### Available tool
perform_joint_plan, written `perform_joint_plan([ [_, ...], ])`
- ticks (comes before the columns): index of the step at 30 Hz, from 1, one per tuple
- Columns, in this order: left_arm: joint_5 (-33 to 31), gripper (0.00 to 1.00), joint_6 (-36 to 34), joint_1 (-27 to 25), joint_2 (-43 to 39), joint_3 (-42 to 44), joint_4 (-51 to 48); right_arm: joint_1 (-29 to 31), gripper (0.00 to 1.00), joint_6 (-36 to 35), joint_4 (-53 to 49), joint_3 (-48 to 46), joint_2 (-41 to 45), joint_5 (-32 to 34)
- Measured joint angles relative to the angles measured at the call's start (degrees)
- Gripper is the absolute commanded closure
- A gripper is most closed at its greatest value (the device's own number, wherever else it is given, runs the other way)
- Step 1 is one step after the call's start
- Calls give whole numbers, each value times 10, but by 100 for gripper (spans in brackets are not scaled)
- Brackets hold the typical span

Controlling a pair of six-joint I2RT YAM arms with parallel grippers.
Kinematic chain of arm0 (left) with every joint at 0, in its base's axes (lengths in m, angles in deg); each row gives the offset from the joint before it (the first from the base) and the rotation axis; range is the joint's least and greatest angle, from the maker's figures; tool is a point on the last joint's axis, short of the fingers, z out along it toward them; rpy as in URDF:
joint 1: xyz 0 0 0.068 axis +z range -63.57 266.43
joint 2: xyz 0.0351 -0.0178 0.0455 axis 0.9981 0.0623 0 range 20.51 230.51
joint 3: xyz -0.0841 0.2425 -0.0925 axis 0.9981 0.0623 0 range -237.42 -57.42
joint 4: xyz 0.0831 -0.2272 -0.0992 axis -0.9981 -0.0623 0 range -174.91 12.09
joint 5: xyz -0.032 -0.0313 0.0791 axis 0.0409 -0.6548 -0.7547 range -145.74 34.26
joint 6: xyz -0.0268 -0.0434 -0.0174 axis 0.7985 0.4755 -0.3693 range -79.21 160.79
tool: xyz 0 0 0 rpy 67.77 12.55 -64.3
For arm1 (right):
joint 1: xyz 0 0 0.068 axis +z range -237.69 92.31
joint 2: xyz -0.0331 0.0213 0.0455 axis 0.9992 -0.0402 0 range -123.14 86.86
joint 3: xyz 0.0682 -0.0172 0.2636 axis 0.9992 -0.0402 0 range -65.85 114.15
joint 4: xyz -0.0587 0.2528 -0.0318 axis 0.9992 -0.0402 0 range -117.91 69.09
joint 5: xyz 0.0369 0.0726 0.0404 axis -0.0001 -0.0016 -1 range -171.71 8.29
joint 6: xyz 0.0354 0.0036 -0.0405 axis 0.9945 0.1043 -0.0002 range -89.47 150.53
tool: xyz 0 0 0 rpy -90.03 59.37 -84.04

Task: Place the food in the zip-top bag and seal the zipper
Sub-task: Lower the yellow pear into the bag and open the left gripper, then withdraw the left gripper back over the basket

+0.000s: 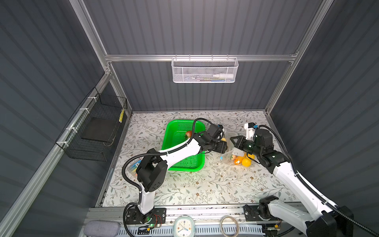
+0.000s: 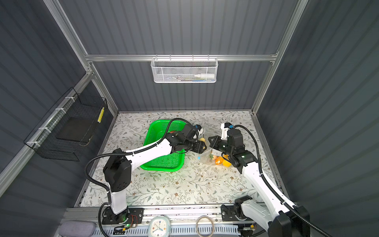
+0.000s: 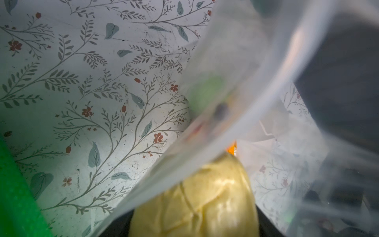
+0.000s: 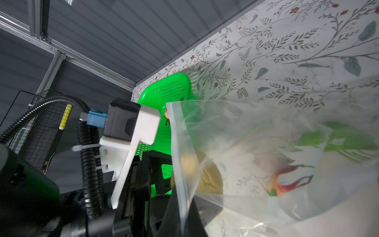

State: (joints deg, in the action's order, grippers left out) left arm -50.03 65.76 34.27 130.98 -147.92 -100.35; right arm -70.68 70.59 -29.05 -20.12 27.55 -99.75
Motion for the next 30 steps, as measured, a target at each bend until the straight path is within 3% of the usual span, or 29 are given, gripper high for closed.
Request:
perform_joint_plan([
  [13, -1, 22, 1, 0, 1, -4, -5, 2, 100, 0, 4, 0, 0, 0],
  [21, 18, 10, 6, 0, -5, -4, 4, 2, 100, 0, 3, 0, -1, 1],
  [24, 29, 1, 11, 1, -25, -3, 22, 2, 100, -2, 0, 0, -1, 3],
  [30, 55, 0, 19, 16, -101, 31, 76, 0, 100, -5, -3, 3, -1, 15],
])
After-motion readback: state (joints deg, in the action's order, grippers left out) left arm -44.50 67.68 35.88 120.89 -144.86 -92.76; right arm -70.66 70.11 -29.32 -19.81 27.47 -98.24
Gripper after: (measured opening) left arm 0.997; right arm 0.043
